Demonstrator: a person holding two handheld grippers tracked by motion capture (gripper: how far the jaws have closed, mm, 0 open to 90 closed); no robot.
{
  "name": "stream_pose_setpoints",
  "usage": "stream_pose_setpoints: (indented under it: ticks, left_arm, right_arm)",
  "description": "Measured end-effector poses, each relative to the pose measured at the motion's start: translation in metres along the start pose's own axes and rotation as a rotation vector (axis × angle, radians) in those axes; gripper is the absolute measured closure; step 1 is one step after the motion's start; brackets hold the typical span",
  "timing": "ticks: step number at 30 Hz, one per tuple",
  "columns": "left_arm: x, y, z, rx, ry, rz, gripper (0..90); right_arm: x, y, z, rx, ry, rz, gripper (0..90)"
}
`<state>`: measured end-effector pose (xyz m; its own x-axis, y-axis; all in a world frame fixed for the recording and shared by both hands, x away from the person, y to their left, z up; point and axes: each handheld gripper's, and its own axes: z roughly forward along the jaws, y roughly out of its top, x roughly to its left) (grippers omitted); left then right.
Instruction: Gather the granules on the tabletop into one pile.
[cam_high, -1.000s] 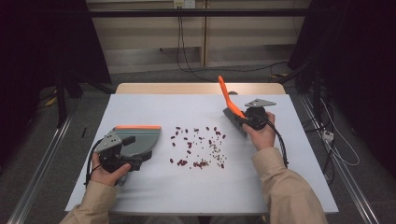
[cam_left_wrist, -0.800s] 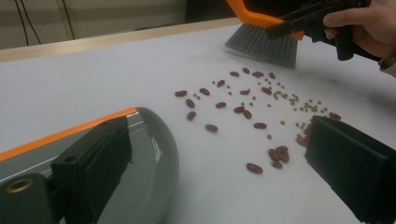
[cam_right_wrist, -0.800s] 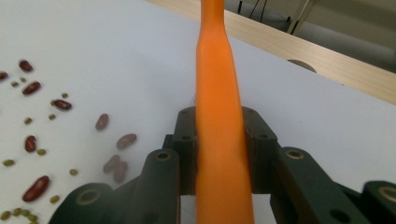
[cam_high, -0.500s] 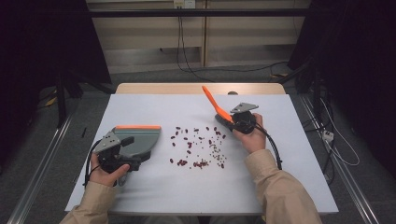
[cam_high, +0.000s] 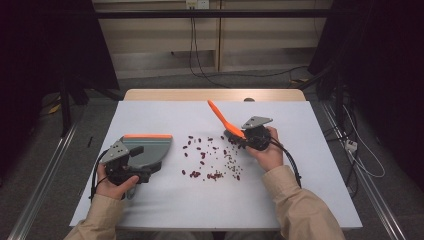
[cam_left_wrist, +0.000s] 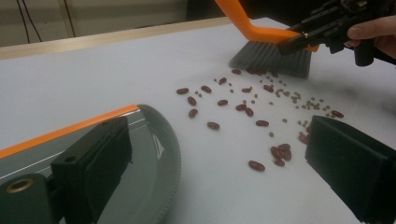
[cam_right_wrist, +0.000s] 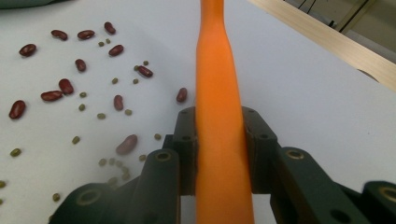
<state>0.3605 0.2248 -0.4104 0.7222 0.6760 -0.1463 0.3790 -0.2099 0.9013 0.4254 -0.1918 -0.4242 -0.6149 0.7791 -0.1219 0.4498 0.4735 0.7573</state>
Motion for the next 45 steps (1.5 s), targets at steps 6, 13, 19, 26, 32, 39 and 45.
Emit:
stream_pose_setpoints:
  ticks: [6, 13, 19, 26, 32, 39, 45]
  left_arm:
    - [0.000, 0.000, 0.000, -0.001, -0.002, 0.001, 6.9]
    - [-0.001, 0.000, -0.001, -0.002, -0.003, 0.004, 6.9]
    - [-0.001, 0.000, -0.001, -0.005, -0.003, 0.002, 6.8]
    - [-0.002, 0.000, -0.001, -0.002, -0.003, 0.004, 6.8]
    - [-0.002, 0.001, -0.001, -0.005, -0.003, 0.004, 6.8]
    - [-0.003, 0.001, -0.002, -0.002, 0.000, 0.007, 6.8]
    - [-0.004, 0.000, -0.001, 0.002, -0.007, 0.008, 6.7]
  right_arm:
    - [0.008, -0.001, -0.003, -0.005, 0.024, -0.024, 71.4]
    - [0.016, -0.005, -0.011, -0.009, 0.058, -0.039, 71.4]
    - [0.027, -0.008, -0.016, -0.014, 0.079, -0.069, 71.4]
    - [0.038, -0.011, -0.022, -0.024, 0.092, -0.088, 71.4]
    - [0.044, -0.014, -0.026, -0.036, 0.107, -0.089, 71.4]
    - [0.048, -0.014, -0.032, -0.048, 0.141, -0.077, 71.4]
    - [0.039, -0.004, -0.037, -0.101, 0.134, -0.063, 71.4]
